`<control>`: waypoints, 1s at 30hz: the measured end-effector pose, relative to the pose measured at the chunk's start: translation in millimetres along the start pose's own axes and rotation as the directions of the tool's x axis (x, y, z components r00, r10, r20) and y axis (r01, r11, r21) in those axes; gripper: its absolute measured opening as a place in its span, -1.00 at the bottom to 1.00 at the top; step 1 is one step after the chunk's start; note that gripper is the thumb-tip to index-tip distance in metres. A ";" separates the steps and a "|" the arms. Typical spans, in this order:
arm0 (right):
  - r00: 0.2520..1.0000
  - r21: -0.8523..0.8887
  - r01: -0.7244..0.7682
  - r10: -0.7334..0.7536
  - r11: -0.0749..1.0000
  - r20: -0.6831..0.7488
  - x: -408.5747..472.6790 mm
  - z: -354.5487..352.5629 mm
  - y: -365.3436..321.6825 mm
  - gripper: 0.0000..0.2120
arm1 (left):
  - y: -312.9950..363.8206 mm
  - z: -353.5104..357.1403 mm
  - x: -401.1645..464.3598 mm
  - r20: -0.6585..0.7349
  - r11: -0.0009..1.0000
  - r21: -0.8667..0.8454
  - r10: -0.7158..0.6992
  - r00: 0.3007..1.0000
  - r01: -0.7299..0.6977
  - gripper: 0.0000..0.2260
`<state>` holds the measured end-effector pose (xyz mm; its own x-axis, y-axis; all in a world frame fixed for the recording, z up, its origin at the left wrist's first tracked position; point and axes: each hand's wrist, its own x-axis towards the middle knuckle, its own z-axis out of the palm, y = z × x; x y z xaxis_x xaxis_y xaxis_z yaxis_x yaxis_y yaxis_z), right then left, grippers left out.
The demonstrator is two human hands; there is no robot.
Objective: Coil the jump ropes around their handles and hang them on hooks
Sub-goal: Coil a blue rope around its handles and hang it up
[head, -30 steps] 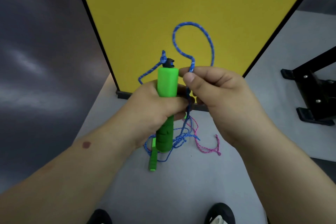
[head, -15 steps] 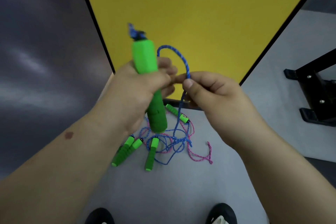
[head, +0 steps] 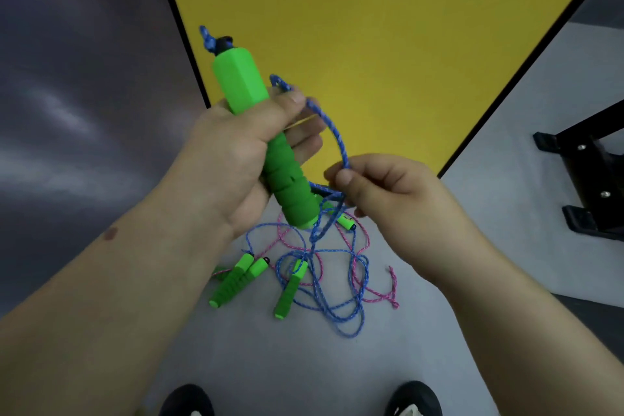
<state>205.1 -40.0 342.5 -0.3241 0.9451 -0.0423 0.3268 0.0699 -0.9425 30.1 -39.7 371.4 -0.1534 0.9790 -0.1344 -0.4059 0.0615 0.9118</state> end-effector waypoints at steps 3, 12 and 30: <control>0.991 0.182 0.099 -0.079 0.978 -0.112 -1.5 -3.4 -11.4 -0.82 | -12.9 -4.4 -2.5 0.141 0.955 0.295 -0.063 0.988 0.018 -0.74; 1.000 0.131 0.003 -0.004 0.991 0.007 -0.2 -8.6 -5.2 -0.81 | -10.5 8.8 -8.6 0.089 0.970 0.243 -0.026 0.996 0.004 -0.88; 0.972 0.304 0.175 -0.115 0.936 -0.205 -2.1 -13.0 -19.4 -0.85 | -14.6 7.6 -14.3 0.200 0.819 0.554 0.043 0.979 -0.149 -0.81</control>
<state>210.9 -39.2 365.1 -0.1705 0.9761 0.1351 -0.0208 0.1335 -0.9908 45.0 -53.2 363.0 0.0121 0.9998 -0.0151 0.1897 0.0125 0.9818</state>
